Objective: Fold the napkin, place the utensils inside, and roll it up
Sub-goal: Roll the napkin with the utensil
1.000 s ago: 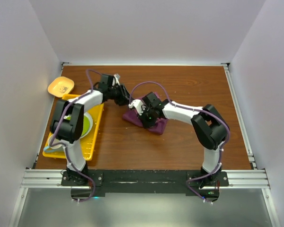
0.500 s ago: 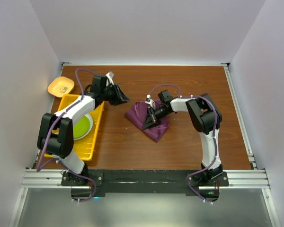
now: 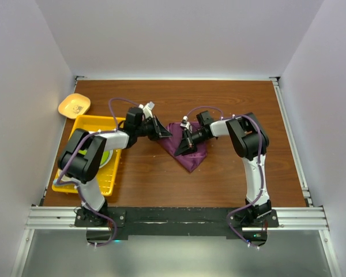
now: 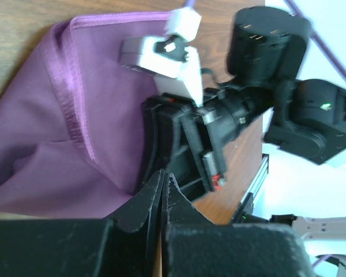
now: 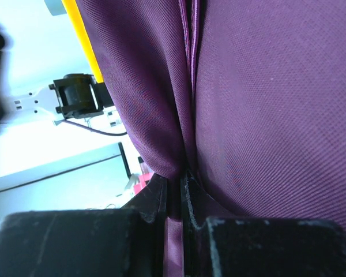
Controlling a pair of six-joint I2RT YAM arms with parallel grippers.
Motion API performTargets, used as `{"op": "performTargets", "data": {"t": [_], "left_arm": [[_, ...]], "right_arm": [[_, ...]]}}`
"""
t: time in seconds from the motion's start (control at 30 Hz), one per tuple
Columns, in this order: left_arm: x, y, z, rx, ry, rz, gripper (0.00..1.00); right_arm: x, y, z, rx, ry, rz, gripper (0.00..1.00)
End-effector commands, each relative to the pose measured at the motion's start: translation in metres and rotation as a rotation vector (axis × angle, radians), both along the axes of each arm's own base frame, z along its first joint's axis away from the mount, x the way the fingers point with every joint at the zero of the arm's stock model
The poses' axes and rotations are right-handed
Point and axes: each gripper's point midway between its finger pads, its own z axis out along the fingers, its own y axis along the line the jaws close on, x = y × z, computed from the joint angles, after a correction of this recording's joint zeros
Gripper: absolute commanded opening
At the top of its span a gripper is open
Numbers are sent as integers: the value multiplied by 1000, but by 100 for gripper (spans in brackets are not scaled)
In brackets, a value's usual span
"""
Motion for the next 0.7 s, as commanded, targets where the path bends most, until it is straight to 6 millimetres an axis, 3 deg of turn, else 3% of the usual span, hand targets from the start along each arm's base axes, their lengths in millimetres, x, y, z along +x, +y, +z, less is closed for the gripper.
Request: {"op": "performTargets", "data": {"t": [0.0,0.33,0.47,0.5,0.67], "left_arm": [[12,-8,1,-103,-105,12,2],[16,6,-81,55,0,90,0],[5,16,-110,137,66,91,0],[2,19,-117,155,82,94,0],[-8,23,-134,192,116,72,0]], "right_arm": [[5,-12,-25,-110,40,-67,0],[4,-16,-27,-146,19,-85,2],[8,-18,-20,-169,-23,-75,12],[7,-19,-18,-176,-34,-66,20],[21,-28,3,-262,-174,-6,43]]}}
